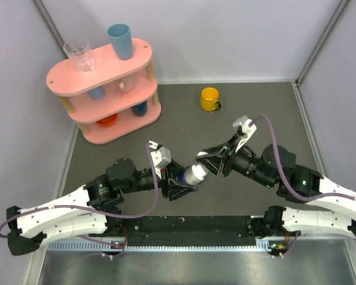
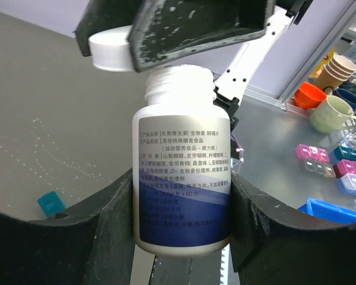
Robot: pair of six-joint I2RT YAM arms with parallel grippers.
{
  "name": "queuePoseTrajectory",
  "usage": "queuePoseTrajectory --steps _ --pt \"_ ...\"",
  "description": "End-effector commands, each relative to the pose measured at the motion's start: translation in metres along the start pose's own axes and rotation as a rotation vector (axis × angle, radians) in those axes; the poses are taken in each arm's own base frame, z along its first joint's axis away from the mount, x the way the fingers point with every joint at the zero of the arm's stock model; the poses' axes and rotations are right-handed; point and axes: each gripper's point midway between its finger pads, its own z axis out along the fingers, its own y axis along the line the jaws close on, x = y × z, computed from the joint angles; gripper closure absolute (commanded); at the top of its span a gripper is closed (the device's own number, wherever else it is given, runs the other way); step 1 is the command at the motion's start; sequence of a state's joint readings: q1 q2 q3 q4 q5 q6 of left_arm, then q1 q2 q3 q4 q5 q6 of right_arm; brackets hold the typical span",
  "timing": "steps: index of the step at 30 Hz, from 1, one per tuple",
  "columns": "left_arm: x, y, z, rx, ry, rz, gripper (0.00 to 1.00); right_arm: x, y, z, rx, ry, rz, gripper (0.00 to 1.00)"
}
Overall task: Sort the pills into containers
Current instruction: Unscrew the lid of the pill bottle.
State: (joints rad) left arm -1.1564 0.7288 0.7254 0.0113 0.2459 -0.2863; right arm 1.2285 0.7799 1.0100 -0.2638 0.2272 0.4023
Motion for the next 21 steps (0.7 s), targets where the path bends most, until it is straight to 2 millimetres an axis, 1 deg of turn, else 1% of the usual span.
queuePoseTrajectory --steps 1,2,4,7,9,13,14,16,17,19,20,21 --pt "-0.025 -0.013 0.001 0.065 -0.100 0.024 1.00 -0.053 0.001 -0.005 0.043 -0.164 -0.005 1.00" --pt "-0.025 -0.014 -0.001 0.065 -0.102 0.025 1.00 -0.060 -0.002 -0.006 0.063 -0.188 -0.003 1.00" --pt "-0.024 -0.013 -0.002 0.059 -0.103 0.024 1.00 -0.066 -0.004 -0.010 0.077 -0.209 -0.003 1.00" --pt "-0.024 -0.008 -0.004 0.034 -0.109 0.027 1.00 -0.062 -0.011 -0.015 0.104 -0.199 -0.005 1.00" --pt "-0.023 -0.002 -0.006 -0.003 -0.111 0.029 1.00 -0.054 -0.018 -0.018 0.131 -0.179 -0.005 1.00" --pt "-0.013 0.006 -0.009 -0.040 -0.089 0.040 1.00 -0.035 -0.034 -0.028 0.178 -0.142 0.018 1.00" --pt "-0.007 0.007 -0.009 -0.034 -0.089 0.045 1.00 -0.030 -0.037 -0.032 0.183 -0.141 0.022 1.00" --pt "-0.001 0.008 -0.010 -0.027 -0.096 0.057 1.00 -0.024 -0.042 -0.037 0.196 -0.133 0.034 1.00" --pt "0.008 0.011 -0.008 -0.025 -0.095 0.060 1.00 -0.020 -0.044 -0.040 0.199 -0.130 0.038 1.00" --pt "0.015 0.014 -0.007 -0.026 -0.098 0.067 1.00 -0.014 -0.047 -0.042 0.206 -0.117 0.047 1.00" --pt "0.029 0.019 -0.006 -0.036 -0.080 0.062 1.00 -0.007 -0.050 -0.043 0.214 -0.100 0.045 1.00" --pt "0.027 0.019 -0.005 -0.033 -0.109 0.065 1.00 -0.004 -0.050 -0.043 0.213 -0.091 0.051 1.00"
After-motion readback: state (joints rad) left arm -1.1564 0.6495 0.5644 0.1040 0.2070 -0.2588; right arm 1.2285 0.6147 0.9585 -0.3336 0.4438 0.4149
